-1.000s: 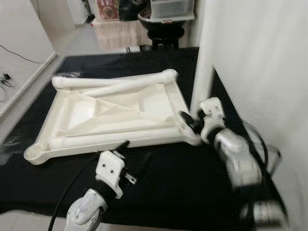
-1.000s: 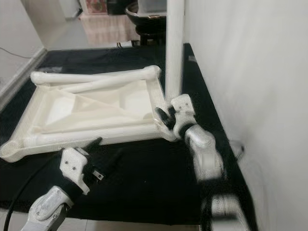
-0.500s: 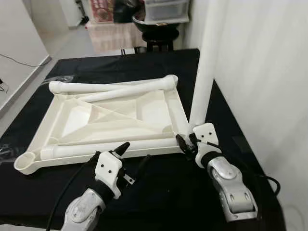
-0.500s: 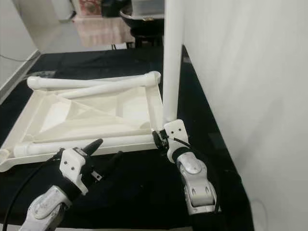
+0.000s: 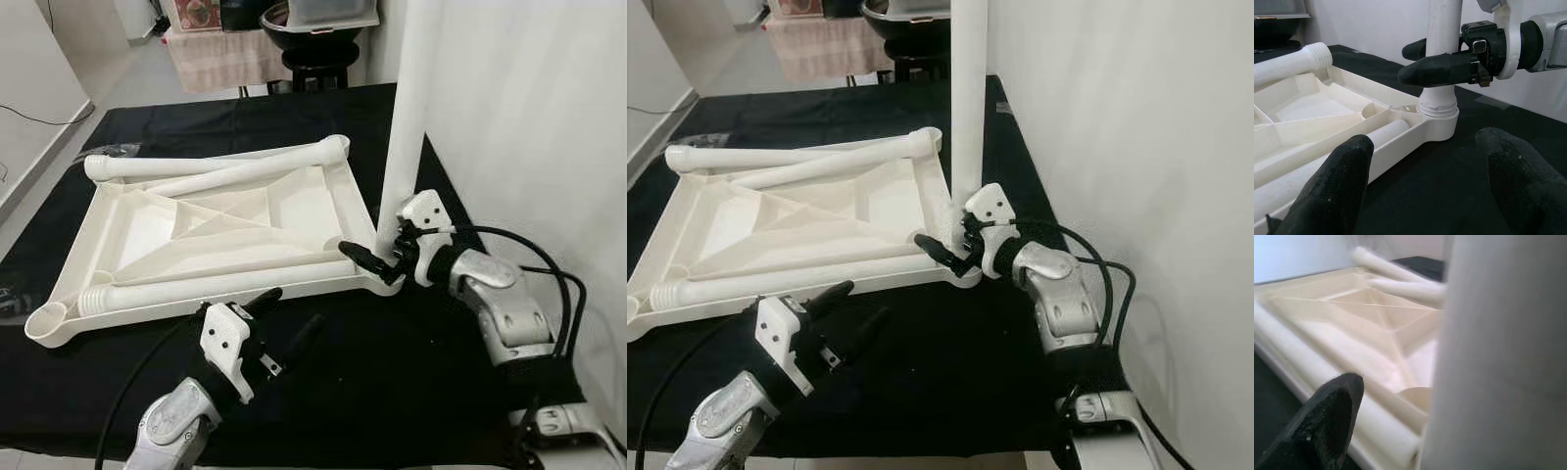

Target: Building children table

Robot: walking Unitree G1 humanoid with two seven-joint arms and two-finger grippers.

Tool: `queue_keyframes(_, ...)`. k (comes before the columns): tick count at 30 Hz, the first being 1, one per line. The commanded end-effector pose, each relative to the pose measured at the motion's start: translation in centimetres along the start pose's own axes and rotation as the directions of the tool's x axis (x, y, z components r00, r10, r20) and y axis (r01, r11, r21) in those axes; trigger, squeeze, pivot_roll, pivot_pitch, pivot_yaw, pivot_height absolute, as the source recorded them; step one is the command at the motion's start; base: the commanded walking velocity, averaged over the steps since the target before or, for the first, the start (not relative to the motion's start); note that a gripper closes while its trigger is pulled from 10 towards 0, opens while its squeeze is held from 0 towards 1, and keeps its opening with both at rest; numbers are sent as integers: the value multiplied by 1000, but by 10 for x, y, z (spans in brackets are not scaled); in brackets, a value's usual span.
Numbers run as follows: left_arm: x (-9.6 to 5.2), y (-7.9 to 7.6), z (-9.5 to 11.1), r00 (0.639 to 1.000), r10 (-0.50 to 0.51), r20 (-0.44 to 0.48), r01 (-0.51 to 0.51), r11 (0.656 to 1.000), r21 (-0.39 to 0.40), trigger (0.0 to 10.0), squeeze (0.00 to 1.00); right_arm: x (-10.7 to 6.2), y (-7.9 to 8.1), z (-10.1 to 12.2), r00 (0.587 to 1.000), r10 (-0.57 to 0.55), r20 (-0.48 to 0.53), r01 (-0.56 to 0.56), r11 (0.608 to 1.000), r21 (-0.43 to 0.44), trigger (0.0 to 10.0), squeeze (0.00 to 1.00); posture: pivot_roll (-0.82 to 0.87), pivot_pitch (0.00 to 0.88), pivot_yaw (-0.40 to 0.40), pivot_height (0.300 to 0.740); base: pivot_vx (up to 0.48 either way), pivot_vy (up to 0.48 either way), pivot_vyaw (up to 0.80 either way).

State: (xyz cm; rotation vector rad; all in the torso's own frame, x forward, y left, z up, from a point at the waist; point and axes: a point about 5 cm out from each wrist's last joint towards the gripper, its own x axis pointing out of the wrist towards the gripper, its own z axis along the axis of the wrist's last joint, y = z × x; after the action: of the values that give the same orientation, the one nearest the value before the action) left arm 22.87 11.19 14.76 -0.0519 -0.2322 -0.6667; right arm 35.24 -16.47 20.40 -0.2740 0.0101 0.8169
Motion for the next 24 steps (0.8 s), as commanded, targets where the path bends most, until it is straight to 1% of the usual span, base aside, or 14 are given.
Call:
queue_keyframes(1,-2,-3,-2,1000,-13,-11,13,1000,-21,10000,0,4,0,-3,998,65,-8,-65,998,5,10000,0,-11,155,24,740,0,0,0)
queue_keyframes(3,-1,-5,-2,1000,-22,-9,22,999,-35,10000,0,6,-4,-6,996,87,-23,-86,996,20,10000,0,-14,157,17,740,0,0,0)
queue_keyframes(4,0,-6,-3,1000,-30,-7,29,998,-52,10000,0,8,-6,-8,994,103,-27,-102,994,35,2235,0,-20,157,11,740,0,0,0)
queue_keyframes(6,1,-7,-4,999,-39,-5,38,997,-71,10000,0,11,-8,-9,992,122,-24,-121,991,51,2235,0,-23,157,9,740,0,0,0)
queue_keyframes(7,2,-7,-4,999,-41,-3,41,996,-73,10000,0,12,-7,-10,992,124,-22,-122,990,68,0,0,-33,160,3,740,0,0,0)
queue_keyframes(9,2,-8,-4,999,-45,-2,45,996,-76,10000,0,12,-6,-13,992,124,-20,-122,989,89,0,0,-34,160,4,740,0,0,0)
queue_keyframes(12,2,-8,-4,999,-45,-2,45,996,-76,10000,0,12,-6,-13,992,124,-20,-122,989,89,0,0,-34,160,4,740,0,0,0)
queue_keyframes(16,1,-7,-4,999,-46,-8,45,996,-76,10000,0,-1,-6,-26,999,34,-37,-30,994,104,0,0,-45,167,17,740,0,0,0)
queue_keyframes(18,1,-7,-4,999,-46,-8,45,996,-76,10000,0,-1,-6,-26,999,34,-37,-30,994,104,0,0,-45,167,17,740,0,0,0)
queue_keyframes(19,0,-6,-4,999,-45,-11,44,996,-74,10000,0,-5,-5,-30,999,-13,-49,18,994,106,0,0,-47,168,11,740,0,0,0)
queue_keyframes(20,-1,-5,-4,999,-45,-13,44,996,-73,10000,0,-7,-3,-36,988,-134,-72,142,981,133,0,0,-48,169,8,740,0,0,0)
queue_keyframes(21,-2,-4,-4,999,-45,-13,44,996,-73,10000,0,-13,5,-50,882,-442,-162,461,881,104,0,0,-56,171,12,740,0,0,0)
queue_keyframes(23,-2,-4,-4,999,-45,-13,44,996,-73,10000,0,-13,5,-50,882,-442,-162,461,881,104,0,0,-56,171,12,740,0,0,0)
queue_keyframes(24,-2,-3,-3,999,-43,-12,42,996,-75,10000,0,-10,36,-60,846,-495,-197,517,852,85,0,0,-48,177,16,740,0,0,0)
